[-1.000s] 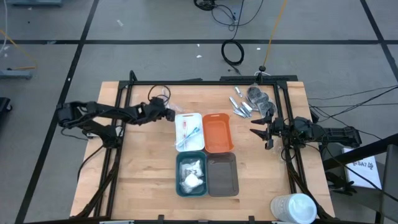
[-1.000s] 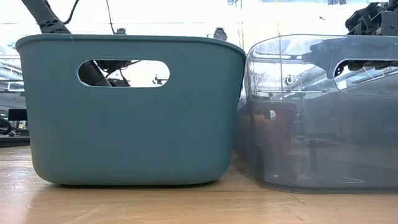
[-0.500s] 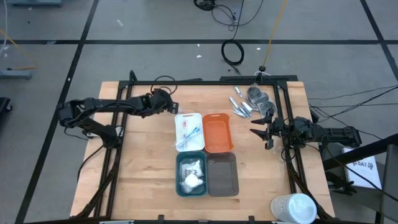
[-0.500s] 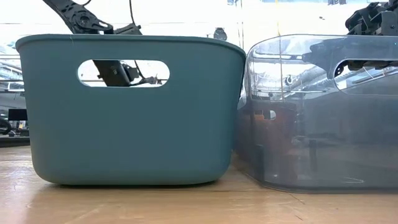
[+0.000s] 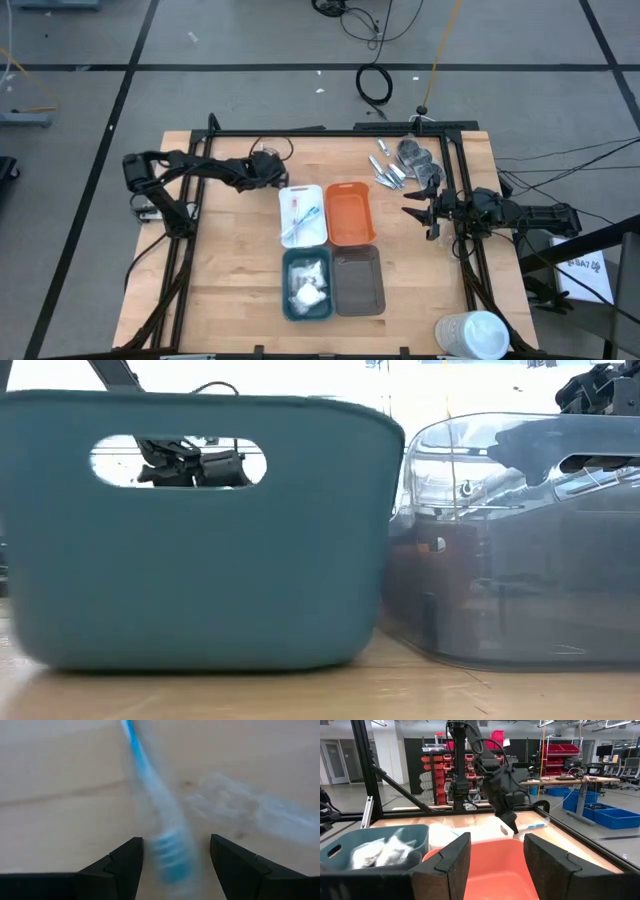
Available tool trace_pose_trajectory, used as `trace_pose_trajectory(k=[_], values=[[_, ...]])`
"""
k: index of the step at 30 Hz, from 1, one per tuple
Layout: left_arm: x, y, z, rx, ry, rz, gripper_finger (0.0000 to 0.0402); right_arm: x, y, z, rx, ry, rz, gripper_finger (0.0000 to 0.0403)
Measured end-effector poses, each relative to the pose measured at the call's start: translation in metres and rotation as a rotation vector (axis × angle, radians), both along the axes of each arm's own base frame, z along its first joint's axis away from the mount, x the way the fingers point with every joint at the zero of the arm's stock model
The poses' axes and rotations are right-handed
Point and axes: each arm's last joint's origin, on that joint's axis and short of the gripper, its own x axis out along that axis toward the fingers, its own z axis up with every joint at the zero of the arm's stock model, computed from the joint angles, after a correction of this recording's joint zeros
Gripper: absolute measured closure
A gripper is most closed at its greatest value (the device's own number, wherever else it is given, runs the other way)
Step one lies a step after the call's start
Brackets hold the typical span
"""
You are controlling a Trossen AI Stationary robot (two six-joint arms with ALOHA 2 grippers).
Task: Pick & Place Travel size toiletries
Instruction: Put the blue toothbrush into the white bin
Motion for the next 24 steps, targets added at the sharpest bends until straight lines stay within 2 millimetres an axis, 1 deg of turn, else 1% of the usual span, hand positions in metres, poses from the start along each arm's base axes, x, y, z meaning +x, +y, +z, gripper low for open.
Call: trace_pose_trajectory(k=[2,9,13,20,24], values=[[0.002,0.000,0.001,-0.004,-0.019,-0.006,0.0176,0.000,0.000,0.000,0.000,0.000,0.000,0.0230],[0.000,0.000,0.000,0.003,0.006,0.002,0.0176,0.000,0.000,0.000,0.000,0.000,0.000,0.0228],[-0.002,0.001,0.000,0.015,0.037,-0.002,0.0176,0.000,0.000,0.000,0.000,0.000,0.000,0.0231],[-0.011,-0.001,-0.002,-0.005,0.141,0.014,0.0176,0.000,0.000,0.000,0.000,0.000,0.000,0.0228],[-0.011,-0.001,-0.002,0.004,0.150,0.002,0.0176,0.000,0.000,0.000,0.000,0.000,0.000,0.0230]])
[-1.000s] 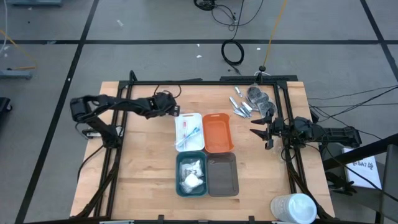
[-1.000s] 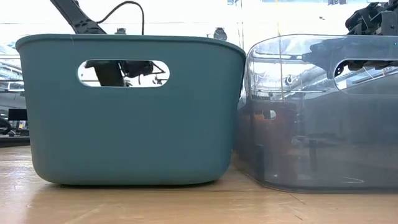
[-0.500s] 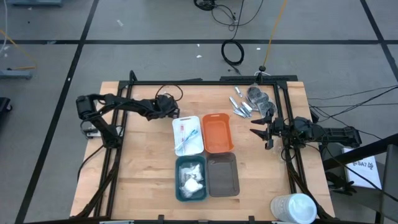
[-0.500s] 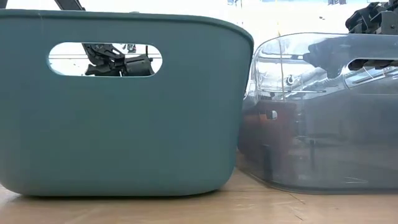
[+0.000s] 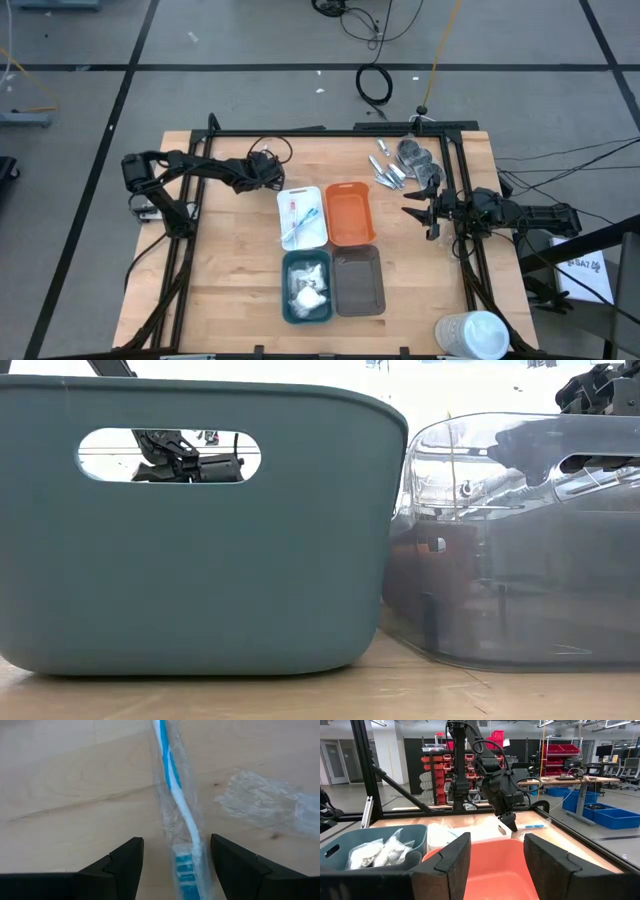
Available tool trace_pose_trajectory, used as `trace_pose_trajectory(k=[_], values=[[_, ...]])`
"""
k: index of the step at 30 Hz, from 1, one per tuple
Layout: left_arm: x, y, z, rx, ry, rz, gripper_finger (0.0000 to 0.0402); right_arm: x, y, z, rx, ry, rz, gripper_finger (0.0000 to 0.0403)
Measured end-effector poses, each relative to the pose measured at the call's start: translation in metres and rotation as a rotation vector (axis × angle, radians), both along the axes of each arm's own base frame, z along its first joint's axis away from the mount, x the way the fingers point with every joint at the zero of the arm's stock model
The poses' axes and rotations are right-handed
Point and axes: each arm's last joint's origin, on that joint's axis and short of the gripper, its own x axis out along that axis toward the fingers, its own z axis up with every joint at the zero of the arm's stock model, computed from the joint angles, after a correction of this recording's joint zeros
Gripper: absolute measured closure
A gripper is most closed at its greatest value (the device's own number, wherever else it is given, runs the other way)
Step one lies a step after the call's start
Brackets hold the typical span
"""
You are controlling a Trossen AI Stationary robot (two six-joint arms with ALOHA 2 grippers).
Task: Pick & Place Travel size toiletries
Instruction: Put the blue toothbrush into the white bin
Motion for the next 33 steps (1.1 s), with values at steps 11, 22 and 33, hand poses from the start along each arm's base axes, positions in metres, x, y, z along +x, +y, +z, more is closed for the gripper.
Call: trace_pose_trajectory(k=[11,22,33], values=[[0.0035,0.0015,0.0010,0.022,-0.002,-0.062,0.0181,0.0000,0.0000,0.0000,0.000,0.000,0.000,0.0228],[0.0038,0.0012,0.0006,0.012,-0.020,-0.043,0.0318,0.0000,0.0000,0.0000,0.000,0.000,0.001,0.0228],[0.0028,0.0000,0.0050,0.045,0.009,-0.080,0.0349,0.0000,0.0000,0.0000,0.000,0.000,0.000,0.0229]])
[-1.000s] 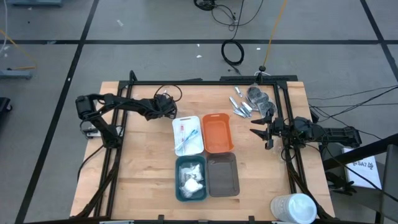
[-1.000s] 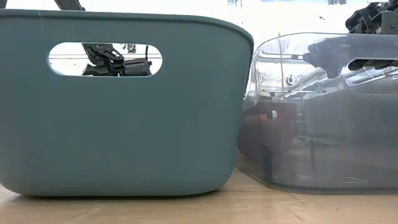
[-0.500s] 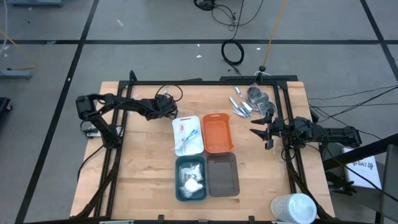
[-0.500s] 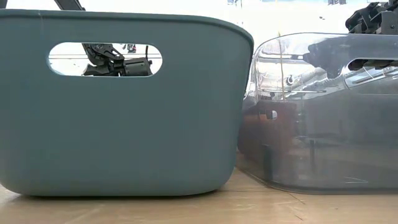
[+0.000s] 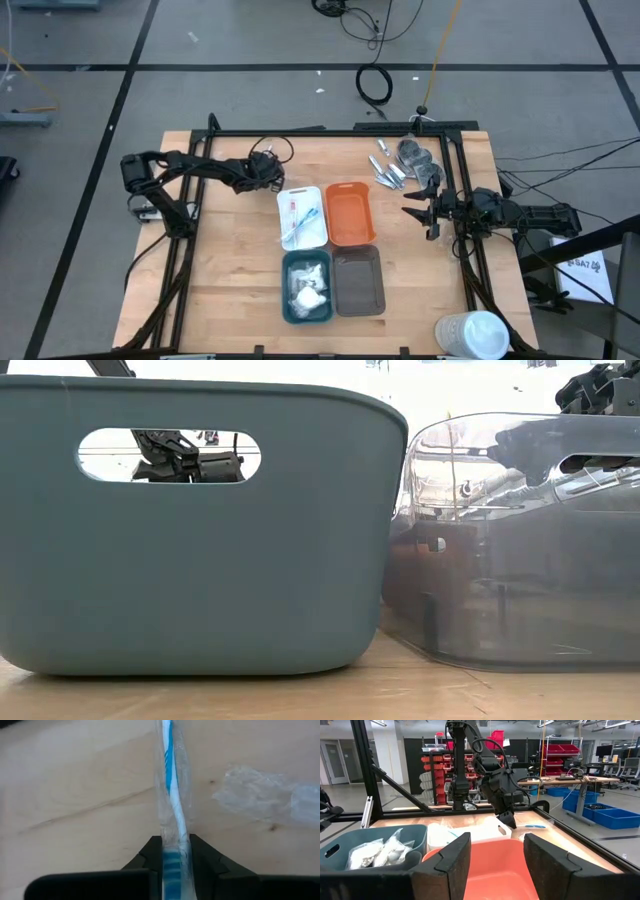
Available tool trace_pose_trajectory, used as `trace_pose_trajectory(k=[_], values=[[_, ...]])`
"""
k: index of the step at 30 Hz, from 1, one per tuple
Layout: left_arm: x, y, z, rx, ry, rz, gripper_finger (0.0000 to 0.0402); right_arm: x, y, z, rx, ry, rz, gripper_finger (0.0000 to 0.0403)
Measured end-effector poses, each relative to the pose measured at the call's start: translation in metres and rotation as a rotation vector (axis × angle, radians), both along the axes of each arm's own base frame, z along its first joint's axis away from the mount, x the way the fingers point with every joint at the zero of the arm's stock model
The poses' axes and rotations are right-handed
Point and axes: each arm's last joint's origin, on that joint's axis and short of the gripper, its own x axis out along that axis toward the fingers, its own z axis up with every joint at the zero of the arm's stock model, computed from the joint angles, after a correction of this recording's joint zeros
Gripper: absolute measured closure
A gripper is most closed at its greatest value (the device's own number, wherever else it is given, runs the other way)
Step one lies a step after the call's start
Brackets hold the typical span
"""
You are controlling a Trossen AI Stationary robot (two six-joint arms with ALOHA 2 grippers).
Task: Pick & Place Travel size toiletries
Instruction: Put the blue toothbrush into the white bin
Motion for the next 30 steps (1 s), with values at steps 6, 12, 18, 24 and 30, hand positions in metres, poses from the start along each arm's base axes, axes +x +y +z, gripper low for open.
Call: trace_pose_trajectory(k=[6,12,18,24,30], values=[[-0.003,-0.008,0.023,0.063,-0.041,-0.013,0.0359,0.000,0.000,0.000,0.000,0.000,0.000,0.0228],[-0.001,-0.032,0.050,0.080,-0.150,-0.113,0.0361,0.000,0.000,0.000,0.000,0.001,0.000,0.0231],[0.004,-0.065,0.066,0.093,-0.227,-0.244,0.0361,0.000,0.000,0.000,0.000,0.001,0.000,0.0229],[0.007,-0.093,0.077,0.070,-0.311,-0.354,0.0361,0.000,0.000,0.000,0.000,0.001,0.000,0.0231],[0.015,-0.118,0.087,0.009,-0.452,-0.481,0.0361,0.000,0.000,0.000,0.000,0.001,0.001,0.0230]])
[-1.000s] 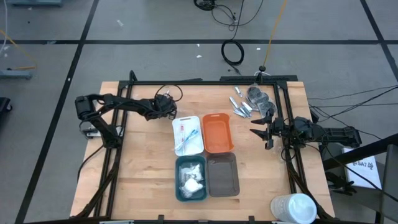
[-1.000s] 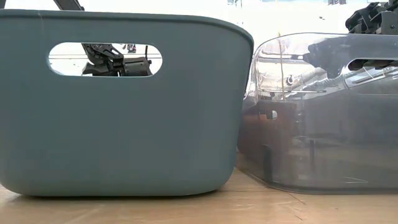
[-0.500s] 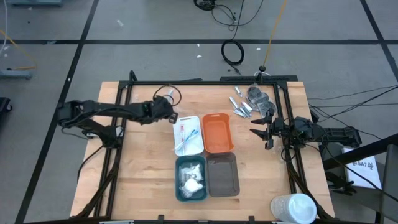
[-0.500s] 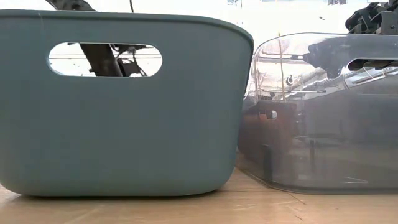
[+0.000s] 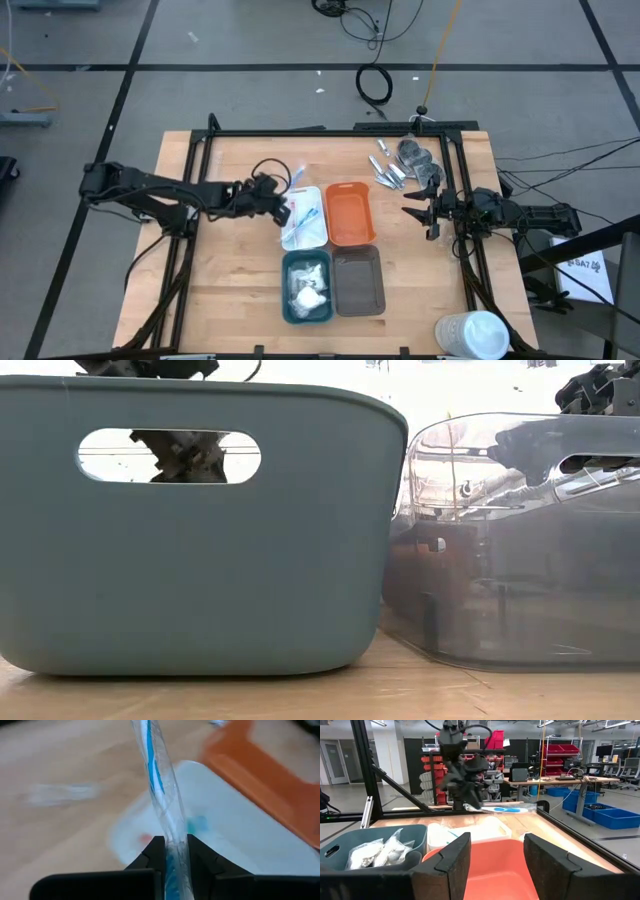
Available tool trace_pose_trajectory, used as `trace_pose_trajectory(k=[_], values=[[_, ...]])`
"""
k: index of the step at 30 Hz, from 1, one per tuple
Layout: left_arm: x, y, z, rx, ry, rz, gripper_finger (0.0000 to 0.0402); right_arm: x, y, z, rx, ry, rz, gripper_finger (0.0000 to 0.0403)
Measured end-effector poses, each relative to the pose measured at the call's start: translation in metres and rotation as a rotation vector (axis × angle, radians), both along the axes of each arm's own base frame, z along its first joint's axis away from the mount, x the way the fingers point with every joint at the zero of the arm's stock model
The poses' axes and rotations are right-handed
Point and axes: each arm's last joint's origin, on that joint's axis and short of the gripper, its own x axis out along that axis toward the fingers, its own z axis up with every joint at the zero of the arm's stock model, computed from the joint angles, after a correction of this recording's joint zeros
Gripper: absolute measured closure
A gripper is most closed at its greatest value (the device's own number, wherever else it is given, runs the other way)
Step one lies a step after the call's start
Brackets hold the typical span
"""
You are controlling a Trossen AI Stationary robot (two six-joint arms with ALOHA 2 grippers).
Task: Pick & Place Travel size toiletries
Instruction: Put the blue toothbrush into the white bin
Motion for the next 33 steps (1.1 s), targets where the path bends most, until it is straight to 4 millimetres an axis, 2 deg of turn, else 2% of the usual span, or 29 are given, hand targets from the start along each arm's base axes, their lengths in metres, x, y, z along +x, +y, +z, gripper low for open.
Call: trace_pose_trajectory(k=[7,16,21,33], values=[[0.007,-0.029,0.006,-0.060,-0.114,-0.098,0.0361,0.000,0.000,0.000,0.000,0.000,0.000,0.0228],[-0.001,-0.053,-0.002,-0.149,-0.082,-0.053,0.0361,0.000,0.000,0.000,0.000,0.000,-0.001,0.0231],[-0.003,-0.060,-0.009,-0.164,-0.054,-0.019,0.0360,0.000,0.000,0.000,0.000,0.000,0.000,0.0228],[0.001,-0.062,-0.007,-0.161,-0.087,-0.040,0.0360,0.000,0.000,0.000,0.000,0.000,0.000,0.0230]])
